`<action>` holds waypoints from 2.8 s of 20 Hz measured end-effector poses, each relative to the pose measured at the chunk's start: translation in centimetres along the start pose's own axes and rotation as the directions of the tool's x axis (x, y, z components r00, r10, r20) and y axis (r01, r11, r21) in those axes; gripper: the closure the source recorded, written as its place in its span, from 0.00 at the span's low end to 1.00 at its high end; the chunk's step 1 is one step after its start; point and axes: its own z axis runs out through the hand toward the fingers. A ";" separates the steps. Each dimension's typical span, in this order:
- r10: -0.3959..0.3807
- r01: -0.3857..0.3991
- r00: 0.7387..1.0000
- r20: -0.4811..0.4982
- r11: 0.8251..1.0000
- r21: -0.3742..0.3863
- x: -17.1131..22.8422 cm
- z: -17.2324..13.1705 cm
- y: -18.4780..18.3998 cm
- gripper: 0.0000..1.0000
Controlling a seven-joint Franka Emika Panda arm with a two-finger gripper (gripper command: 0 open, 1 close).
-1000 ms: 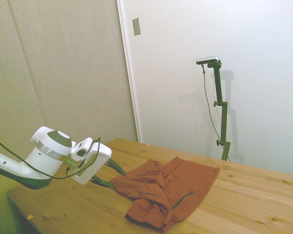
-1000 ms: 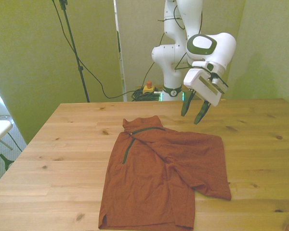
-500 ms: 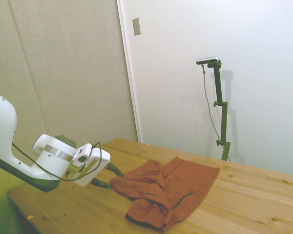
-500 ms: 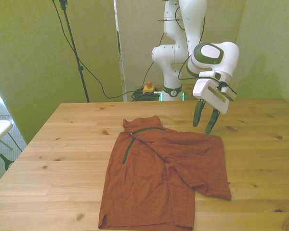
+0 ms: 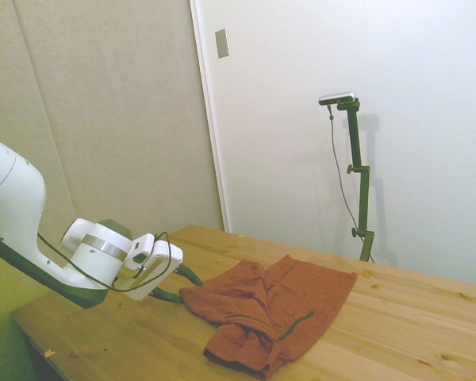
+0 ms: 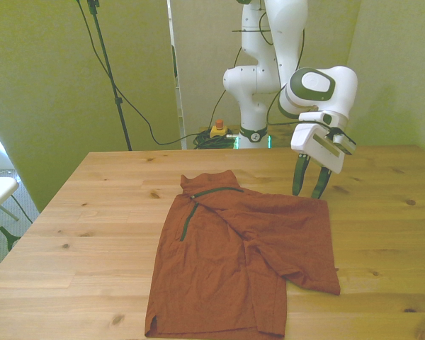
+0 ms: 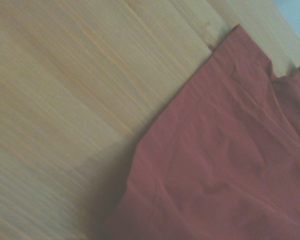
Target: Fold the shorts
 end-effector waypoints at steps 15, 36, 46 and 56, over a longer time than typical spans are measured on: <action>0.031 -0.031 1.000 0.006 0.999 0.010 0.3 1.5 0.4 1.00; 0.081 -0.081 0.997 -0.006 0.997 -0.009 1.7 2.5 2.4 1.00; 0.172 -0.182 0.980 -0.098 0.978 -0.099 12.2 5.7 11.3 1.00; 0.215 -0.230 0.970 -0.113 0.962 -0.146 18.5 11.3 15.7 1.00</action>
